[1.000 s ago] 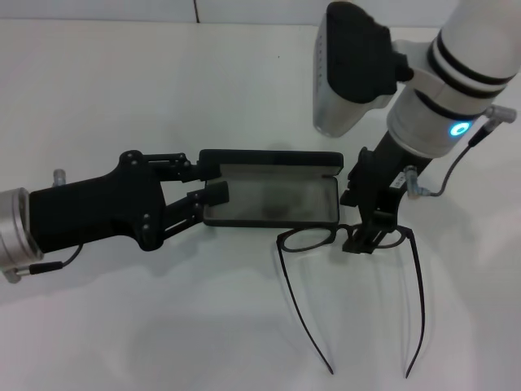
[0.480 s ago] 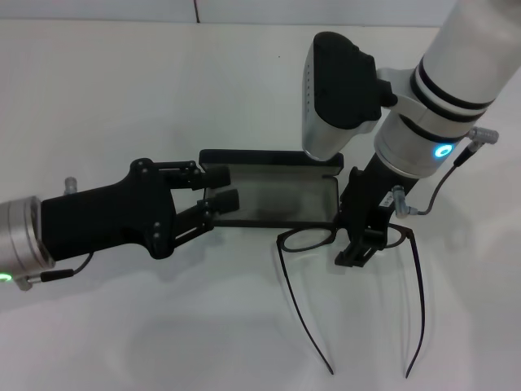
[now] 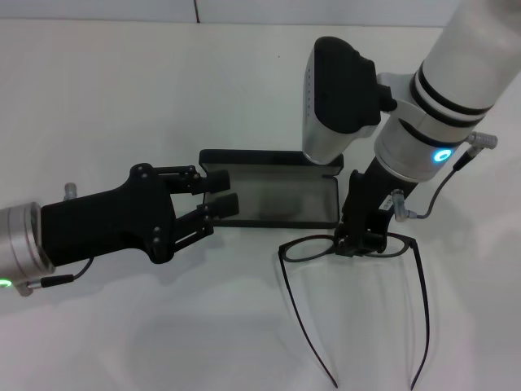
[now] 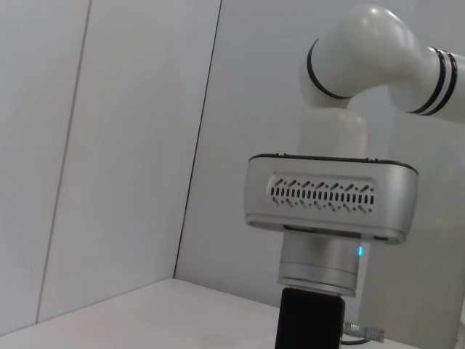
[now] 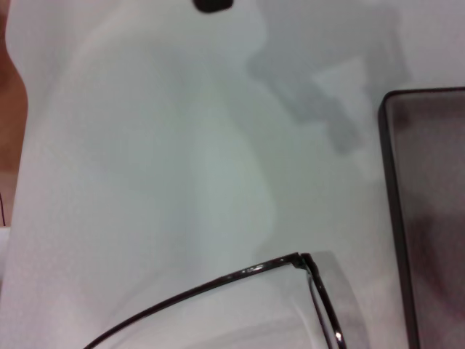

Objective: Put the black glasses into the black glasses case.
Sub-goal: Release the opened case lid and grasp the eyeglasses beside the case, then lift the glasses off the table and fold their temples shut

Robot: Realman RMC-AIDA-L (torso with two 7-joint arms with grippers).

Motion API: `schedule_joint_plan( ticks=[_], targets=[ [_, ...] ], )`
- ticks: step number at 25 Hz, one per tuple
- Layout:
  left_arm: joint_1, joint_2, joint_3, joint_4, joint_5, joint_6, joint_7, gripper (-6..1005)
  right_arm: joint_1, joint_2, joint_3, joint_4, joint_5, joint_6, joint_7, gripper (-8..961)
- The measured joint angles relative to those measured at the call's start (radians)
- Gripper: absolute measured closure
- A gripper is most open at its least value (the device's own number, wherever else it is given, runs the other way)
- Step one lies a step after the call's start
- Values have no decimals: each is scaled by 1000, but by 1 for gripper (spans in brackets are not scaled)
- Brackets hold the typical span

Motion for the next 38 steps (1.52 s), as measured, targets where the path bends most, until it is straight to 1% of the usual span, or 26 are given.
schedule_joint_plan(
  ticks=[8, 13, 20, 22, 23, 24, 27, 29, 30, 31, 32, 35, 36, 38],
  targets=[
    [-1, 0, 0, 0, 0, 0, 1, 681, -3, 0, -15, 0, 0, 15, 14, 770],
    [0, -1, 0, 0, 0, 0, 2, 680, -7, 0, -17, 10, 0, 26, 14, 783],
    [0, -1, 0, 0, -2, 0, 2, 680, -35, 0, -17, -5, 0, 40, 12, 812],
    [0, -1, 0, 0, -4, 0, 2, 680, -51, 0, -17, -26, 0, 38, 13, 823],
    [0, -1, 0, 0, -5, 0, 1, 680, -71, 0, -16, -64, -1, 32, 14, 828],
    [0, 0, 0, 0, -7, 0, 0, 680, -71, 0, -16, -64, -1, 32, 14, 833],
    [0, 4, -1, 0, -11, 11, -4, 680, -121, 0, -5, -158, -8, 9, 18, 849],
    [-3, 6, -3, 0, -17, 32, -7, 680, -176, -1, 19, -243, -10, -17, 20, 859],
    [-4, 6, -3, 0, -21, 38, -8, 680, -215, -2, 46, -293, -9, -33, 21, 861],
    [-6, 7, -3, 0, -28, 47, -10, 681, -215, -2, 46, -293, -9, -33, 21, 863],
    [-7, 5, -3, 0, -34, 51, -11, 681, -284, -3, 97, -374, -4, -48, 18, 864],
    [-8, -1, -3, 0, -65, 74, -9, 681, -388, -5, 183, -468, 50, -45, -15, 870],
    [-8, -4, -3, 0, -93, 94, -6, 681, -411, -5, 205, -486, 68, -42, -27, 871],
    [-8, -5, -3, 0, -140, 133, -8, 692, -488, -4, 288, -533, 177, -39, -86, 875]
  ],
)
